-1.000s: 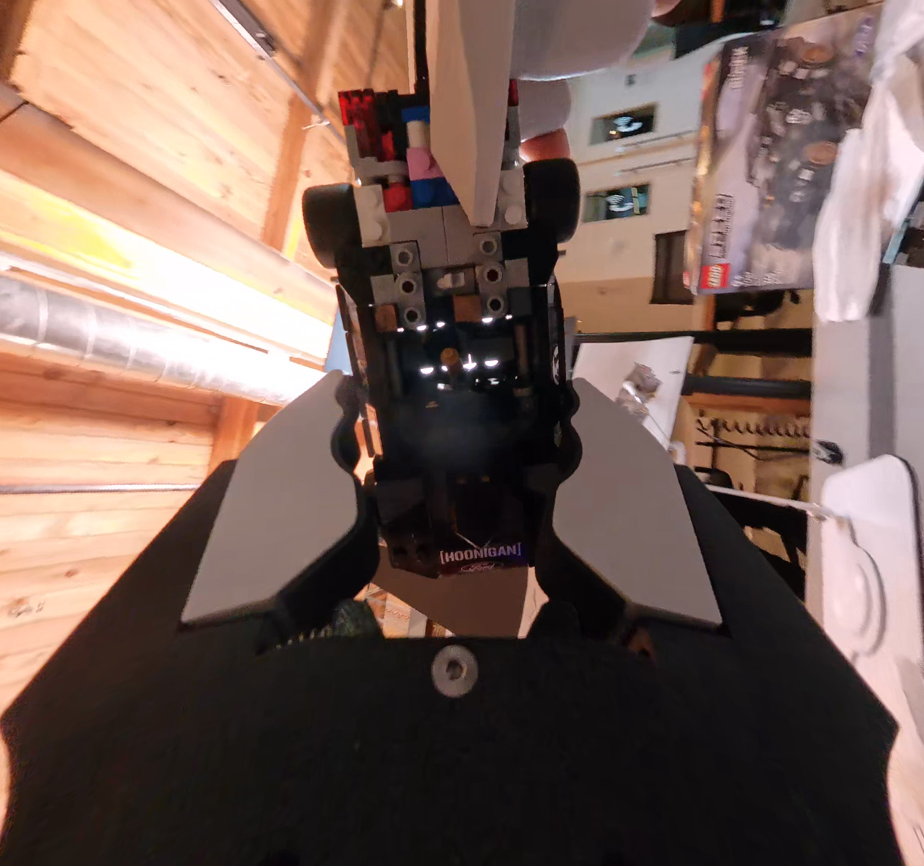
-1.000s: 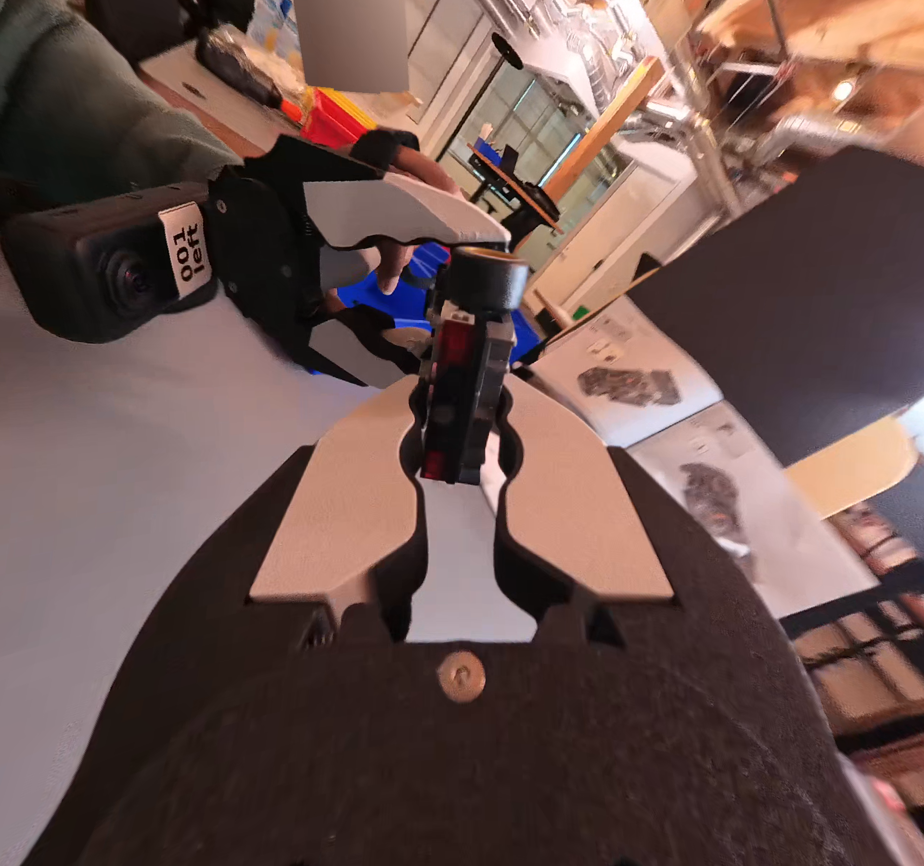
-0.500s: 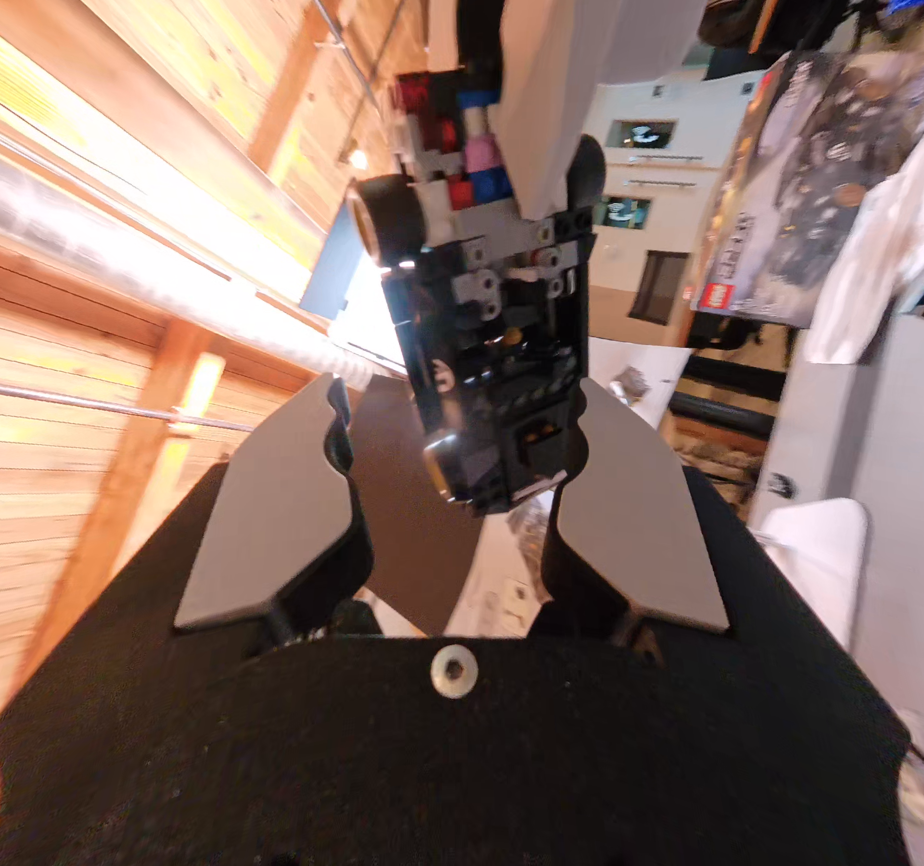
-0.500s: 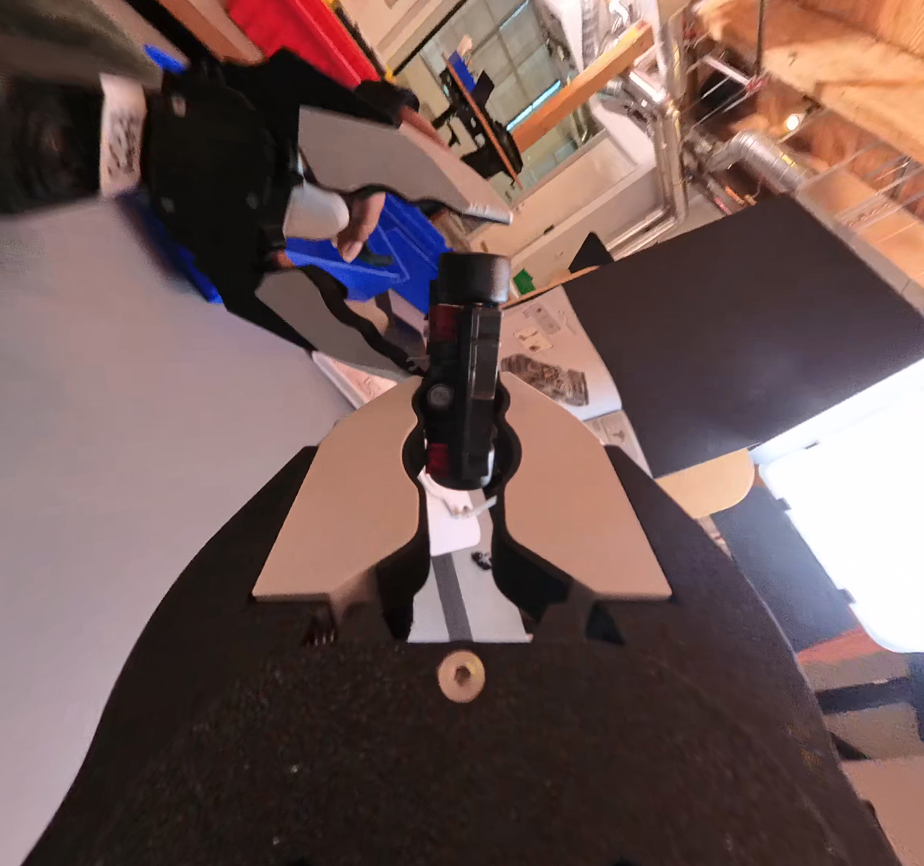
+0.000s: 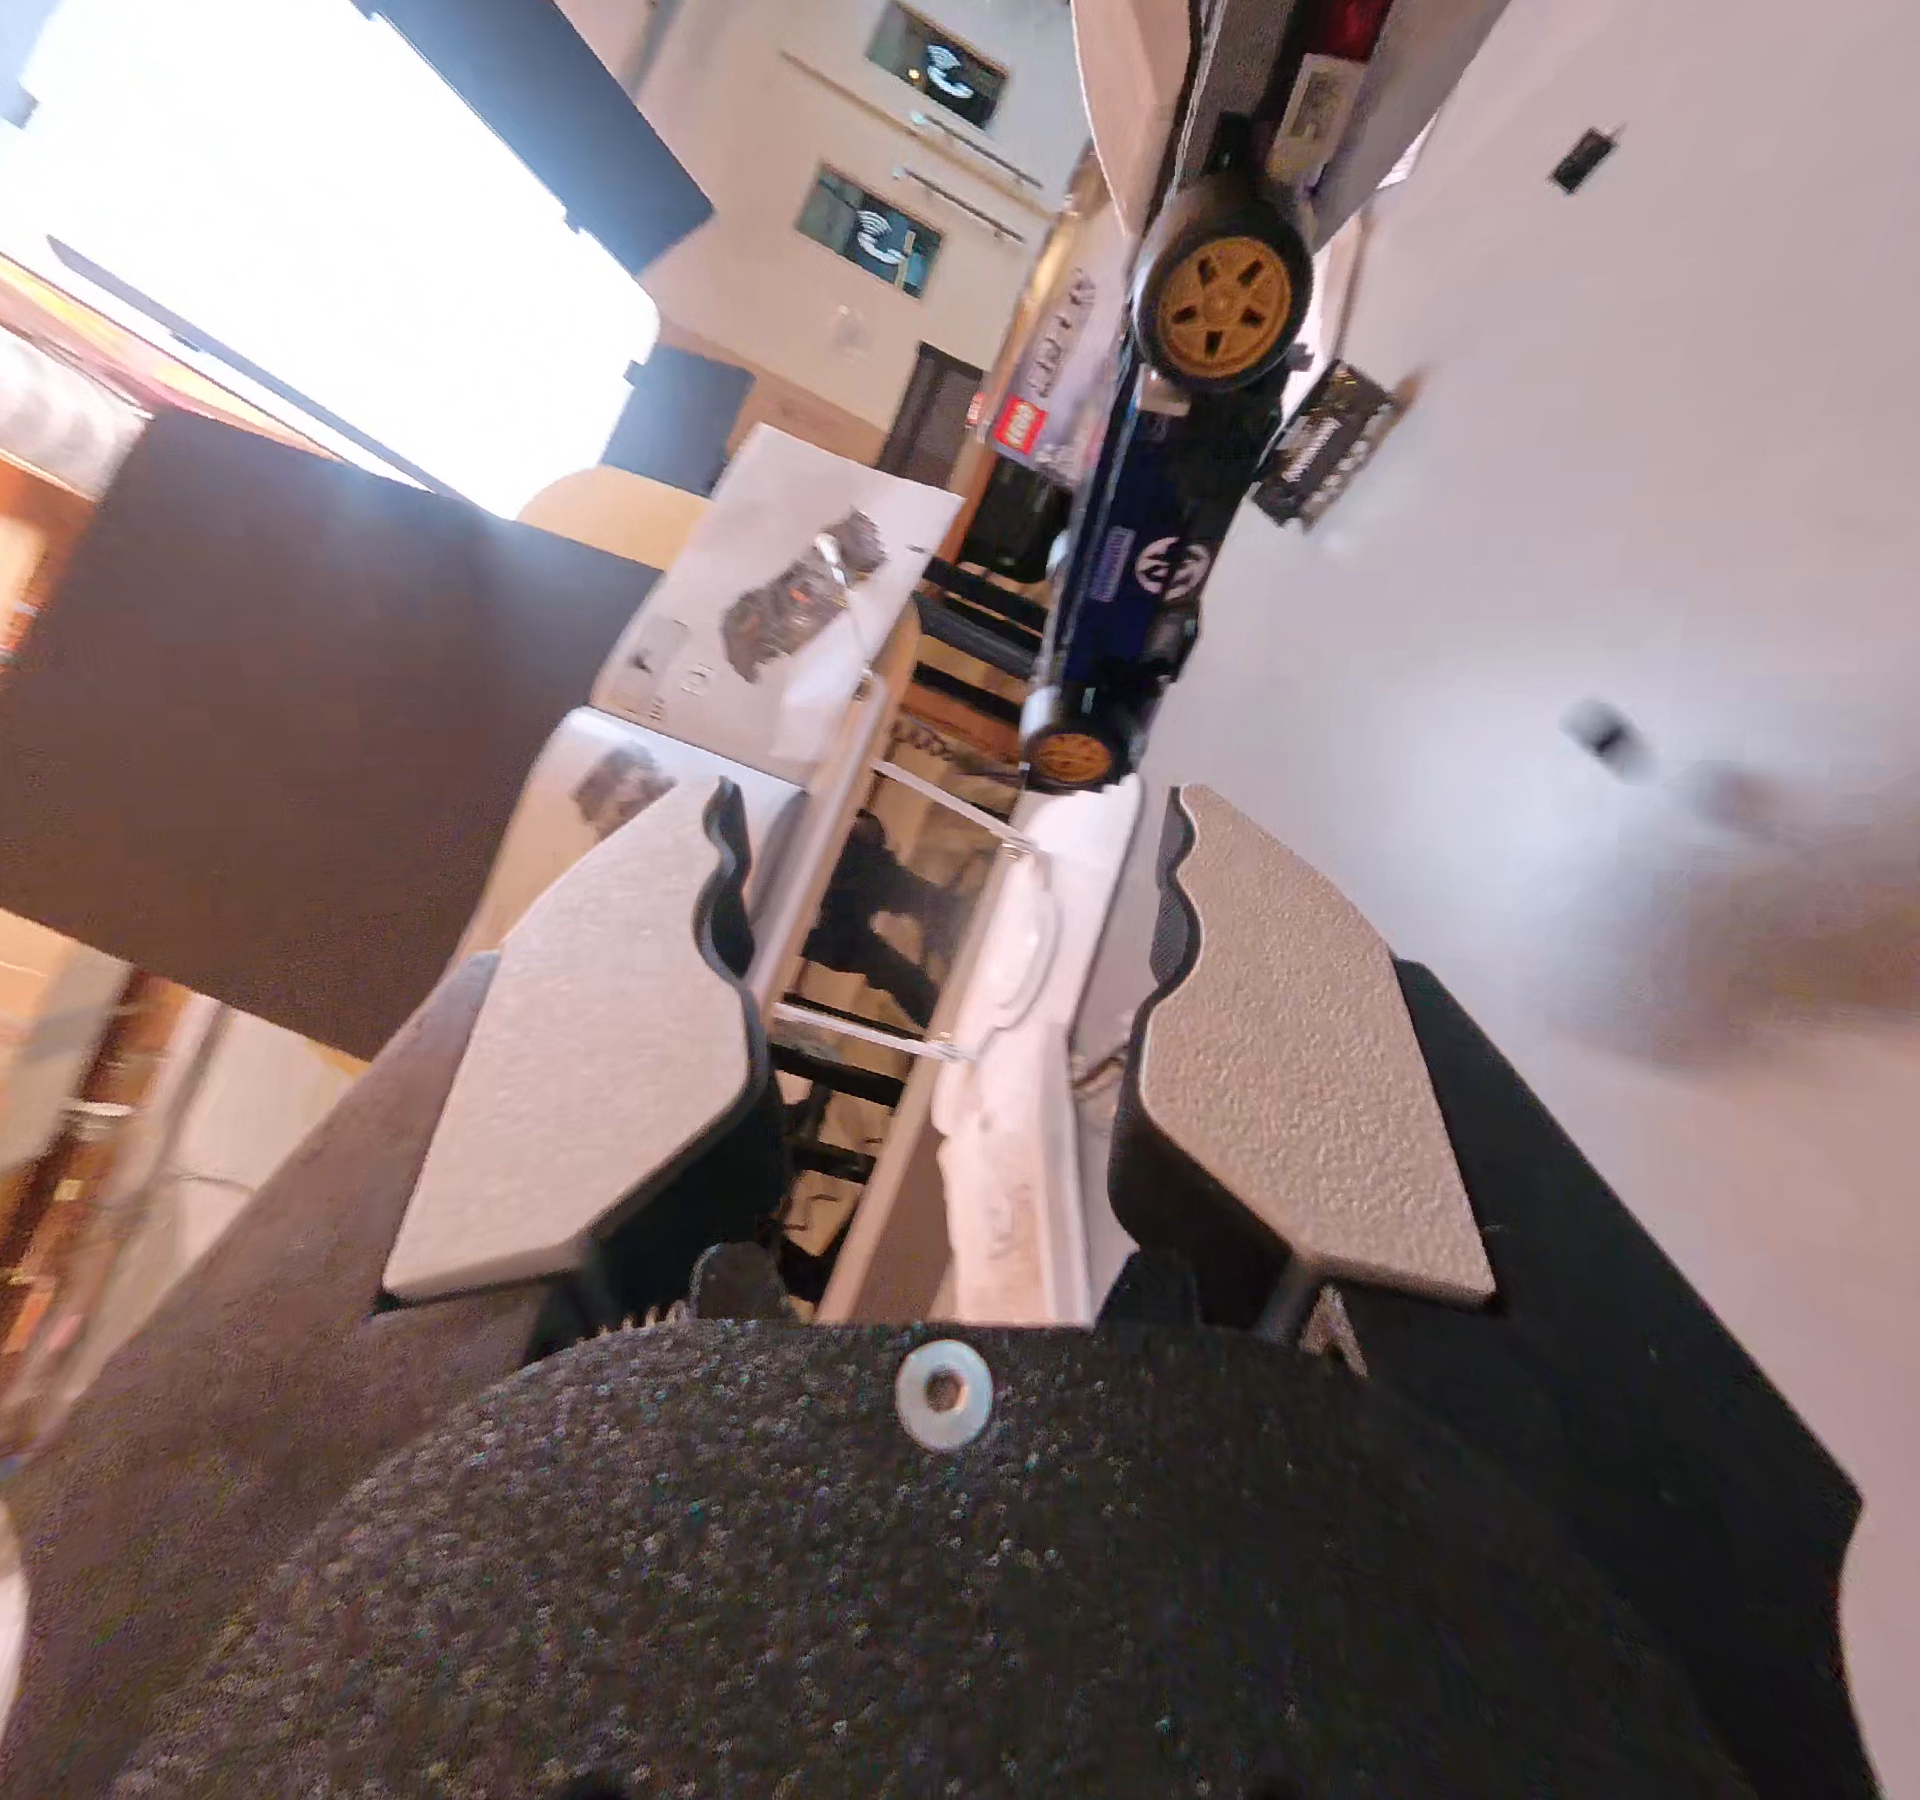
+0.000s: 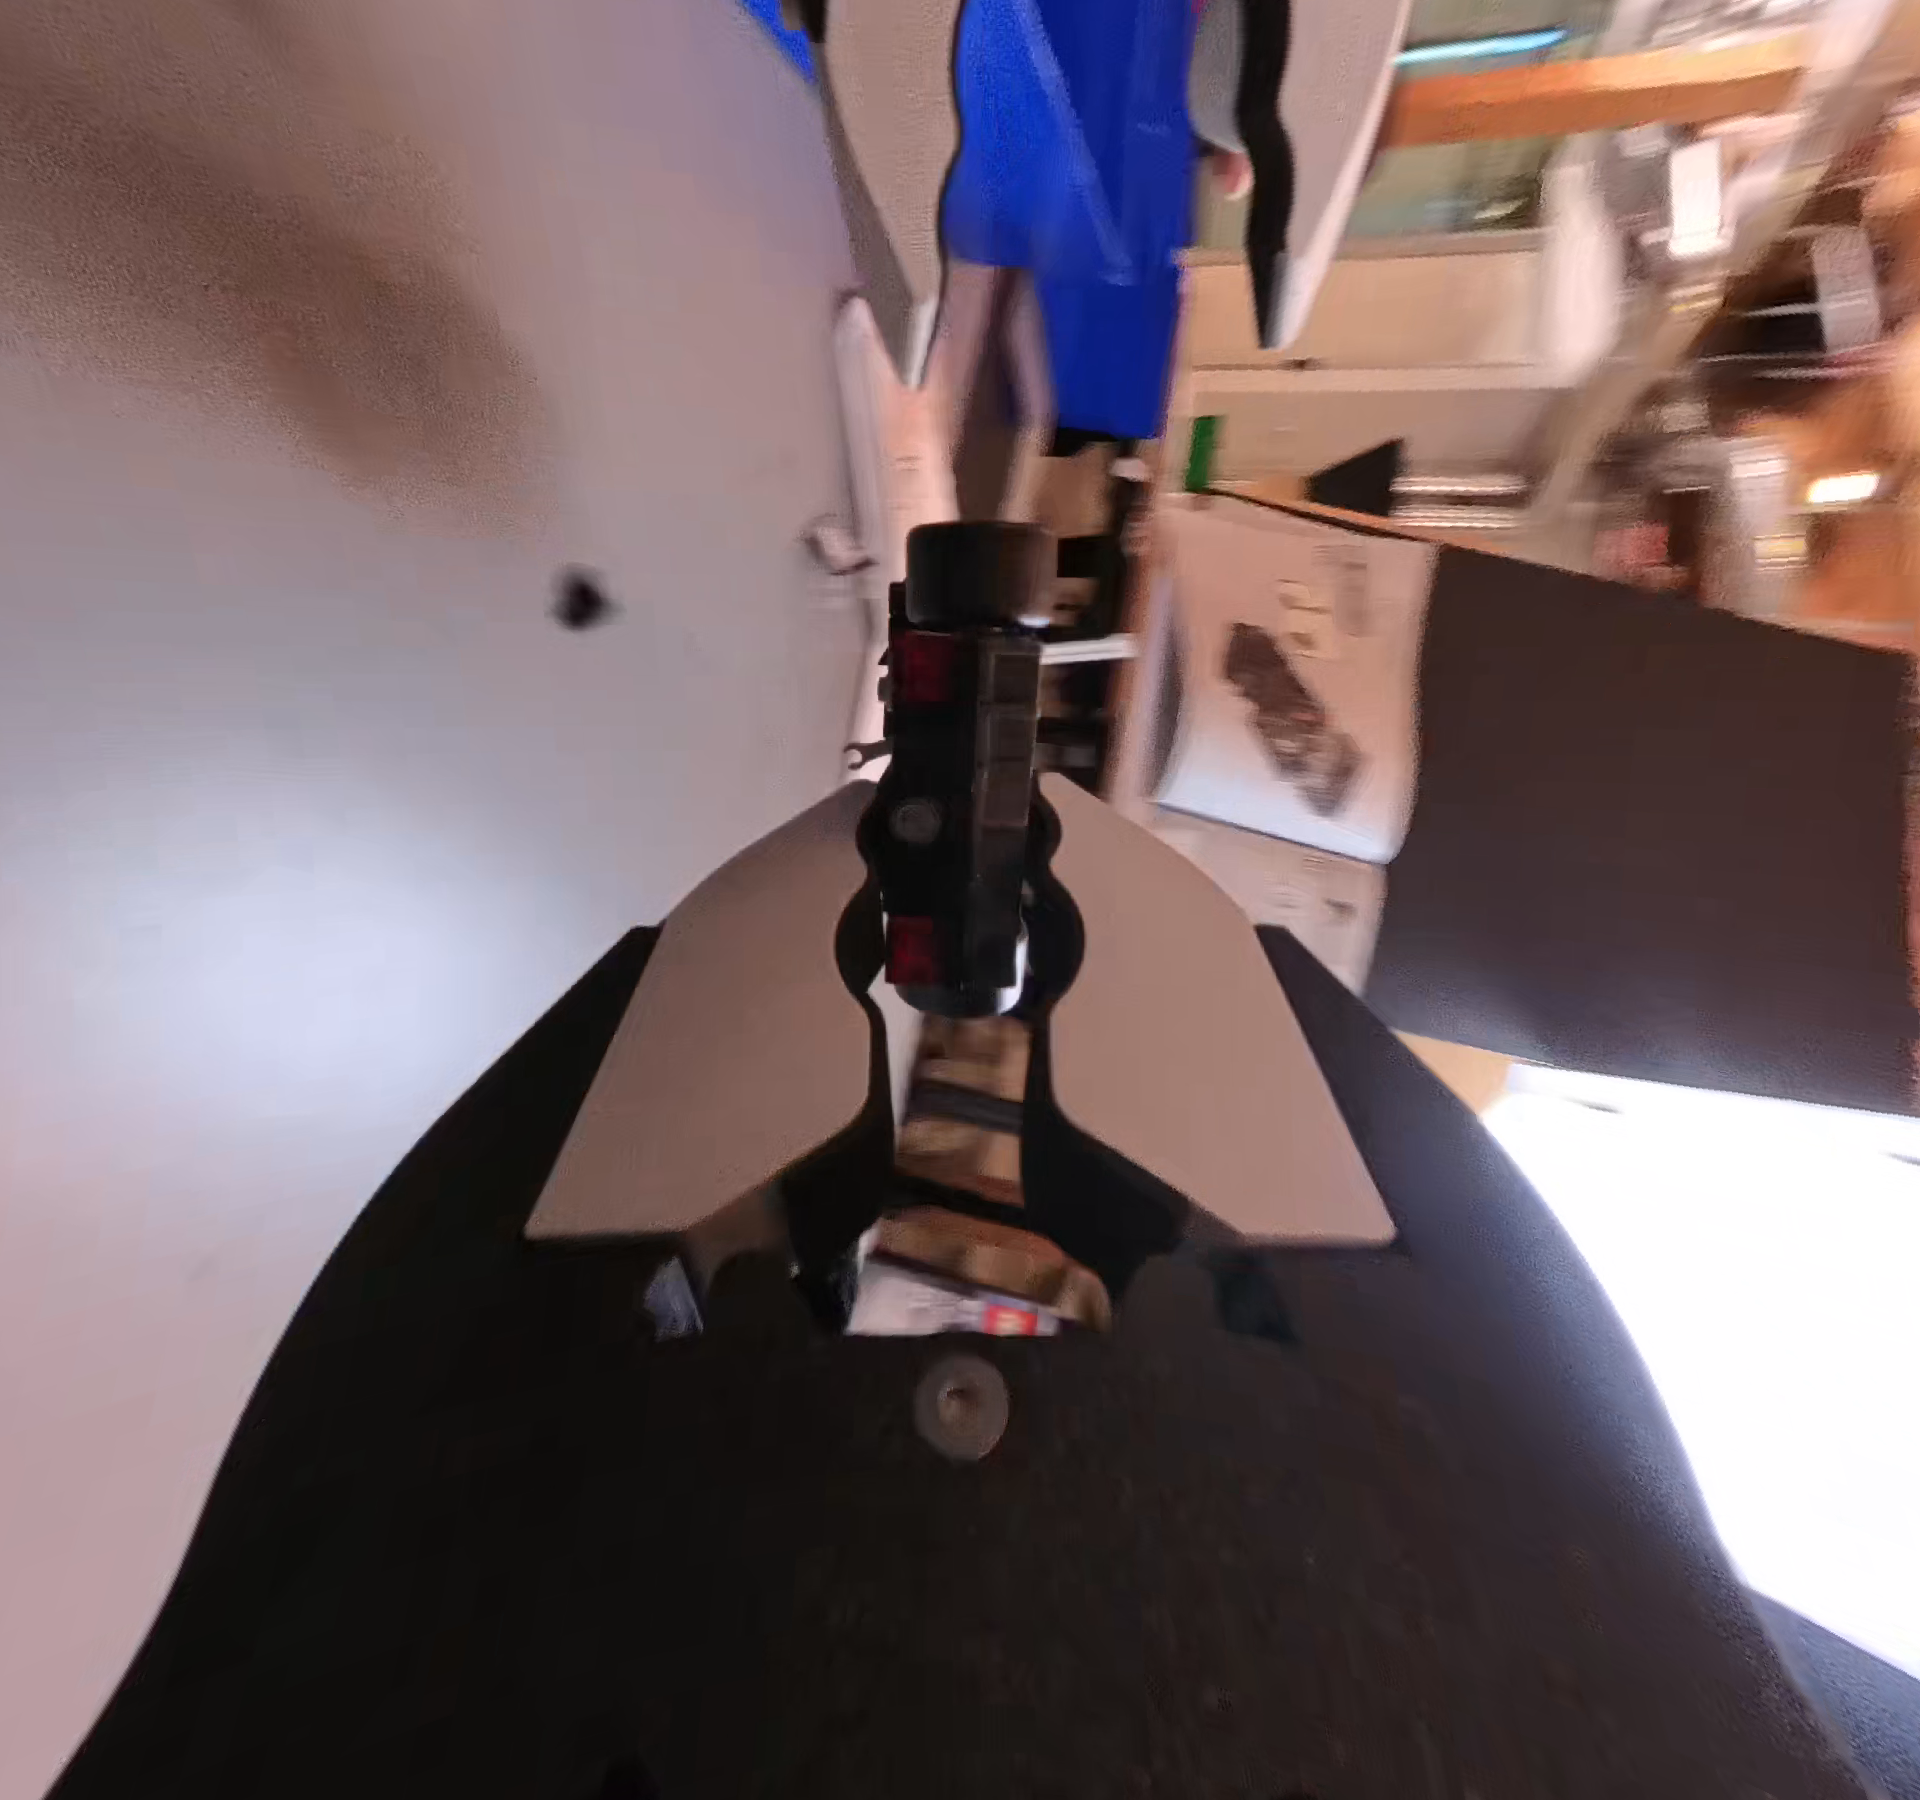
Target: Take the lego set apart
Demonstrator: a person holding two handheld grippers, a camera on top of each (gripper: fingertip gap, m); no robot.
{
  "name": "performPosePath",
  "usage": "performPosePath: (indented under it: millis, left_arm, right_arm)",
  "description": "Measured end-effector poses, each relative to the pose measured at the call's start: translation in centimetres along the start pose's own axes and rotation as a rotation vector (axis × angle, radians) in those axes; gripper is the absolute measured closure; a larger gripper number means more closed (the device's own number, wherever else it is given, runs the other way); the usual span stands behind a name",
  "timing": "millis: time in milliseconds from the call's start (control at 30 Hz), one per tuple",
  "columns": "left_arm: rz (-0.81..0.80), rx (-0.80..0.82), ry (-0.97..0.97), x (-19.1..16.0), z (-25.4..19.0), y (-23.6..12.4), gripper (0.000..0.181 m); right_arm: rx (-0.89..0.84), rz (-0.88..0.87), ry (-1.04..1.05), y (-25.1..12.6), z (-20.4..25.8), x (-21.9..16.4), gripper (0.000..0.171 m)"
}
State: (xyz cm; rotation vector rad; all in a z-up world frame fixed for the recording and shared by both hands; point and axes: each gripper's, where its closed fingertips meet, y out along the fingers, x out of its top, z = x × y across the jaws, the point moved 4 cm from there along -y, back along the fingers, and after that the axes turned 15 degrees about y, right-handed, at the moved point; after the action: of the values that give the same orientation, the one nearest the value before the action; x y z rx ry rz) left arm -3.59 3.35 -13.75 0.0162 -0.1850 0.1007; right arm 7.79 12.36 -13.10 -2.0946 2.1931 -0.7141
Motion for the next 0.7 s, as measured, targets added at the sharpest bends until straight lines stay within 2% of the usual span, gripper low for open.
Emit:
performPosePath:
  millis: [100, 300, 367, 433, 600, 700]
  left_arm:
    - [-0.03, -0.084, -0.103, 0.5, -1.4, -0.1, 0.107]
    - [-0.043, -0.148, -0.144, 0.8, -2.2, 0.1, 0.108]
    - [-0.046, -0.176, -0.168, 0.8, -2.5, 0.0, 0.108]
    - [-0.058, -0.203, -0.194, 0.9, -2.8, -0.3, 0.107]
    - [-0.076, -0.238, -0.244, 2.0, -2.3, -1.1, 0.102]
    - [-0.039, -0.257, -0.197, 2.4, -3.1, -1.0, 0.093]
  right_arm:
    - [0.209, 0.046, 0.212, -0.4, 0.0, 0.1, 0.148]
    - [0.208, 0.058, 0.226, 0.2, -0.5, 0.5, 0.147]
    - [0.214, 0.044, 0.299, 0.3, -0.3, 0.4, 0.147]
    - [0.246, -0.004, 0.53, 0.3, -0.2, 0.4, 0.147]
    - [0.373, -0.146, 1.381, 0.3, 0.2, -0.5, 0.148]
    - [0.437, -0.203, 1.755, 0.7, 1.5, -0.9, 0.148]
